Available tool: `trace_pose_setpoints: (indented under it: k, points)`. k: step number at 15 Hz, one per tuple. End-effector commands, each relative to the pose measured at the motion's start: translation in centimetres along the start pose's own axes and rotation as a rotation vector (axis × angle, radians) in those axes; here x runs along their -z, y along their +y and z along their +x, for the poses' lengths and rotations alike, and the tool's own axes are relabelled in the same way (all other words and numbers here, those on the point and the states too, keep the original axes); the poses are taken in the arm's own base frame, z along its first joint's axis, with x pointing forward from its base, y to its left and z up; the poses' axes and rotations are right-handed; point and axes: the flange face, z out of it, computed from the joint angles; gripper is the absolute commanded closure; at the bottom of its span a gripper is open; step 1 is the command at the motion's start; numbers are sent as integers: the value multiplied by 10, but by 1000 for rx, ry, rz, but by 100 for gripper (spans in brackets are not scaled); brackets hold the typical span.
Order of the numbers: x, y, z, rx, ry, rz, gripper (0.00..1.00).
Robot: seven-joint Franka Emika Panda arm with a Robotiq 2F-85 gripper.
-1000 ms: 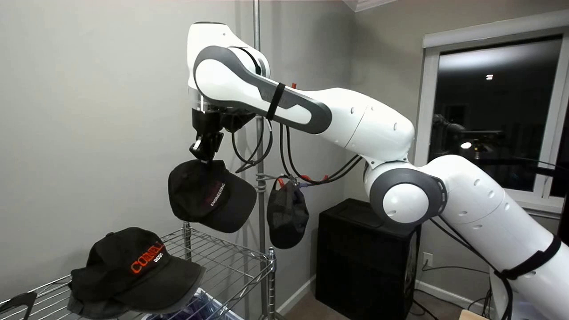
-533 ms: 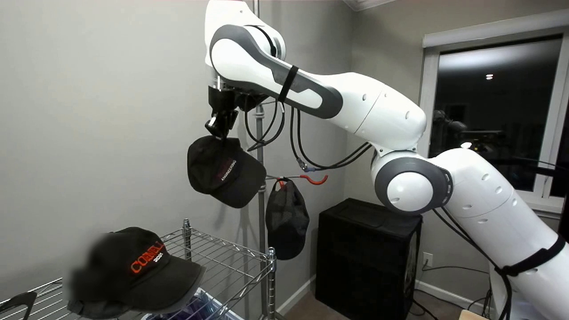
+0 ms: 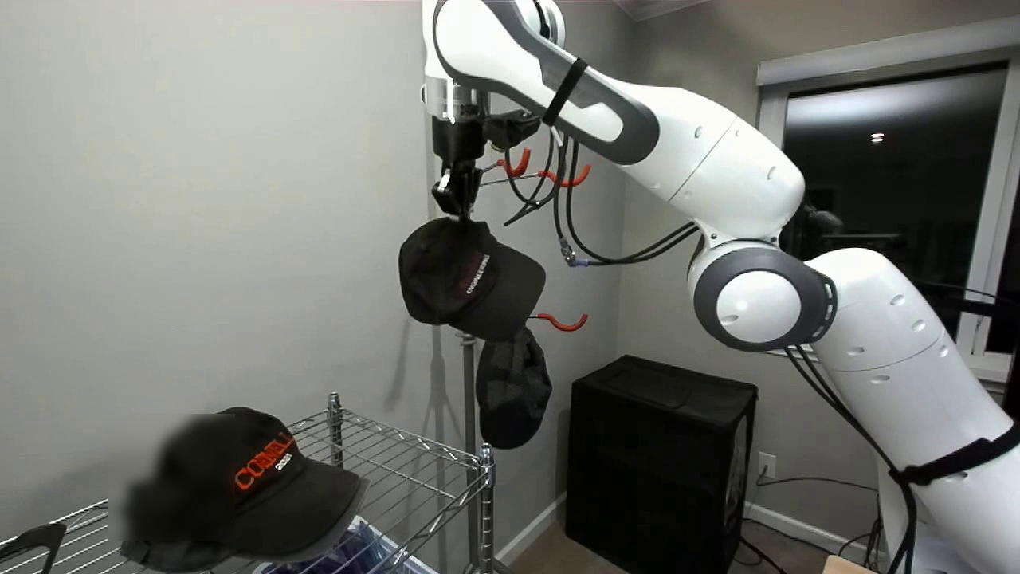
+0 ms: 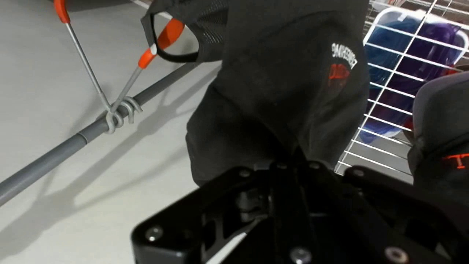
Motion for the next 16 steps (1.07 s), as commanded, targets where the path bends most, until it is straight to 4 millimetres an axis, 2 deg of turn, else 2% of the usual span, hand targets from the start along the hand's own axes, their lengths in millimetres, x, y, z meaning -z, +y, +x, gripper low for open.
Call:
trace_pose_setpoints:
  k: [1,6,9,11,12,16]
  points:
    - [25,18,-30,44,-52,27,99]
    - [46,35,-43,90,-17,-4,99]
    - [41,43,-41,124,-35,-56,99]
    - [33,41,-33,160,-28,-48,99]
    - [39,36,-38,107,-31,-37,98]
    - [31,35,-32,123,-37,-38,98]
